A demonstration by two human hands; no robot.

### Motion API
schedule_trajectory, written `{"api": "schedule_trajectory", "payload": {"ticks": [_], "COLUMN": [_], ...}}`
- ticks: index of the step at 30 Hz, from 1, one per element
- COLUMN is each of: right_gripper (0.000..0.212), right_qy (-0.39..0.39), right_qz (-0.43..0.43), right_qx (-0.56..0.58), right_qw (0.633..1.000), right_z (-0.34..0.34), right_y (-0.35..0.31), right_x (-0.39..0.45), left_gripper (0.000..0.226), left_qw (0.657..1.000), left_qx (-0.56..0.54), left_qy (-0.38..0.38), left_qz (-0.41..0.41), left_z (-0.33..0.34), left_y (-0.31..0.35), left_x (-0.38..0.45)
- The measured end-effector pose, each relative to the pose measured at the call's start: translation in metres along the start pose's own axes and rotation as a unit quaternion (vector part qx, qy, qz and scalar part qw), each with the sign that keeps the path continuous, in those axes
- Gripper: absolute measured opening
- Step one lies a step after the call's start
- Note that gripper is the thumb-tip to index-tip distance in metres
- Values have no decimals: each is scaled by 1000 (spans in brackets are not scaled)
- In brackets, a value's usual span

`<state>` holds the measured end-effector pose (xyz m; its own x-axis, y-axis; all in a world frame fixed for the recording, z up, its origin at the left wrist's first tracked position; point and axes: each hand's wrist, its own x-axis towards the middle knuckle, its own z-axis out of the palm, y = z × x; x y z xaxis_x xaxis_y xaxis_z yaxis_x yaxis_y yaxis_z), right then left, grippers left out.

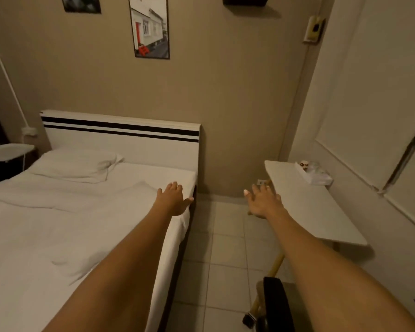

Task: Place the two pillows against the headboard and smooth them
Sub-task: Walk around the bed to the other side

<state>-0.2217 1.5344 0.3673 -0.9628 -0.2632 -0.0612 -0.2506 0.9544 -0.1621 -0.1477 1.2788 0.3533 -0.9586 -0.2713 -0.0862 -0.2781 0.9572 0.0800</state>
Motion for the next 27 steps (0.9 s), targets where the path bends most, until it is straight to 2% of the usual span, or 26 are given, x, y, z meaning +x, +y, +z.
{"api": "schedule_trajectory", "payload": {"ticks": [5,9,27], "right_gripper": [66,65,65], "right_qy": [-18,-18,-69], "right_qz": [-27,-50,-183], "right_qx": [11,22,-13], "right_qw": [999,998,981], "right_z": [7,10,35], "right_y": [-41,-74,-193], "right_x": [97,161,430], "left_gripper": [74,75,75], "left_qw": [999,997,973], "left_qx": [0,5,-20], "left_qy": [-23,-6,-18], "left_qz": [-42,-72,-228], "left_z": [-4,-19,-23], "left_y": [-45,-80,-187], "left_x": [77,131,305]}}
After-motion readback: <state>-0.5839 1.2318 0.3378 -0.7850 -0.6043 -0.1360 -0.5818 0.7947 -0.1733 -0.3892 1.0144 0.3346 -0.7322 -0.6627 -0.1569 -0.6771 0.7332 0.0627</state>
